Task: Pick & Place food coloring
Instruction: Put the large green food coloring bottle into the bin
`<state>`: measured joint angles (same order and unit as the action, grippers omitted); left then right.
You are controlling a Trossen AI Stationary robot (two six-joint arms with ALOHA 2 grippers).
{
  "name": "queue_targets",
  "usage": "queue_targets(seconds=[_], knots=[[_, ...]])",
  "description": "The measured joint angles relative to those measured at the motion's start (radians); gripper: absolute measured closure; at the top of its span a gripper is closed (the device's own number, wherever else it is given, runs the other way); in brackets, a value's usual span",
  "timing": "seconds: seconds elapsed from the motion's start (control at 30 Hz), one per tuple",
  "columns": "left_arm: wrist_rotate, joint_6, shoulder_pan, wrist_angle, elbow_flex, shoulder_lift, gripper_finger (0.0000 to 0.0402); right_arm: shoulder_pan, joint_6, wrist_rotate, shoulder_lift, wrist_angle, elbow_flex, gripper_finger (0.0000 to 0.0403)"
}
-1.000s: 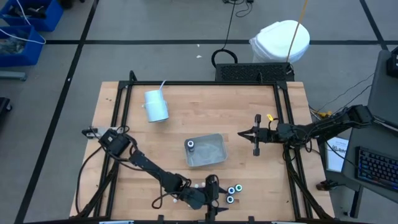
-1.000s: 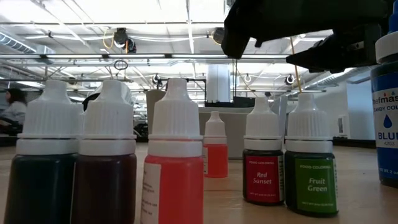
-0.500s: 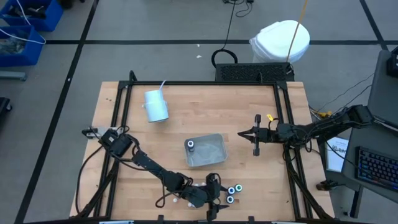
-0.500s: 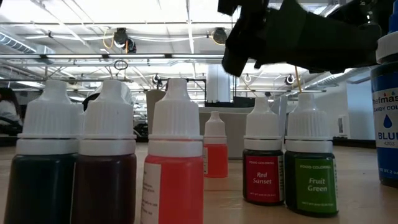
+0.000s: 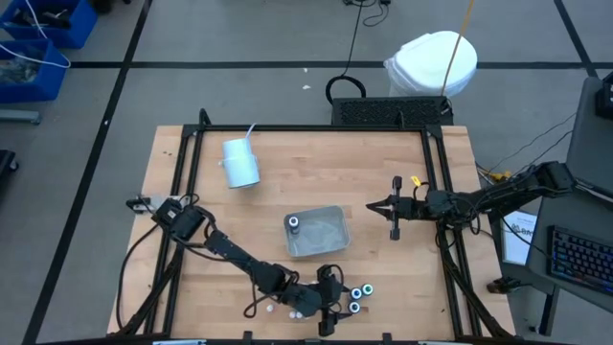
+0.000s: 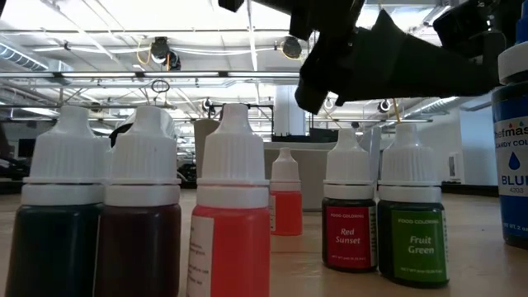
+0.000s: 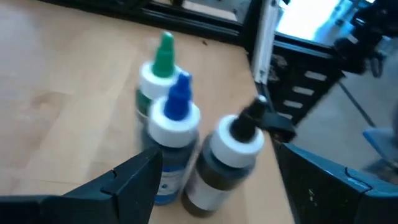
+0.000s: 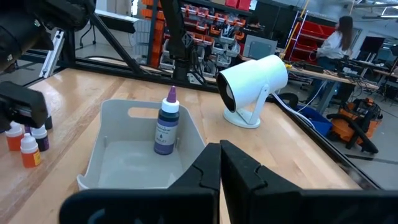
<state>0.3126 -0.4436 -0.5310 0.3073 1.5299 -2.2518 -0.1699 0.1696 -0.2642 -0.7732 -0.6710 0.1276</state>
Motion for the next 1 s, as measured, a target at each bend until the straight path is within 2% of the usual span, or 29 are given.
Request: queue_targets(seconds=[0.13, 0.23, 0.33, 0.5, 0.53, 0.6, 0.73, 0.83, 0.9, 1.0], knots=[[-0.103, -0.007, -0.002, -0.075, 0.0, 0.051, 0.008, 0.0, 0.0, 0.0, 0.0, 0.002, 0.0, 0.0403], [-0.07, 0.016, -0.008, -0.209, 0.001, 0.136, 0.008, 0.0, 0.001, 0.001, 0.0, 0.002, 0.0, 0.0403], [0.096, 0.06, -0.027, -0.441, 0.001, 0.248, 0.008, 0.0, 0.001, 0.002, 0.0, 0.002, 0.0, 0.0403], [0.568, 0.082, -0.101, -0.806, -0.008, 0.487, 0.008, 0.0, 0.003, 0.004, 0.0, 0.01, 0.0, 0.0403], [0.627, 0.068, -0.112, -0.857, -0.026, 0.529, 0.008, 0.0, 0.004, 0.004, 0.0, 0.01, 0.0, 0.0403], [0.68, 0.033, -0.126, -0.923, -0.09, 0.612, 0.0082, 0.0, 0.011, 0.005, 0.0, 0.01, 0.0, 0.0403], [0.64, -0.048, -0.132, -0.929, -0.298, 0.775, 0.0118, 0.0, 0.024, 0.005, 0.0, 0.01, 0.0, 0.0403], [0.513, -0.075, -0.127, -0.858, -0.488, 0.865, 0.0178, 0.0, 0.026, 0.005, 0.0, 0.01, 0.0, 0.0403], [0.437, -0.045, -0.116, -0.734, -0.606, 0.9, 0.0229, 0.0, 0.024, 0.005, 0.0, 0.01, 0.0, 0.0403], [0.34, 0.098, -0.095, -0.486, -0.743, 0.935, 0.0311, 0.0, 0.022, 0.007, 0.0, 0.01, 0.0, 0.0403]])
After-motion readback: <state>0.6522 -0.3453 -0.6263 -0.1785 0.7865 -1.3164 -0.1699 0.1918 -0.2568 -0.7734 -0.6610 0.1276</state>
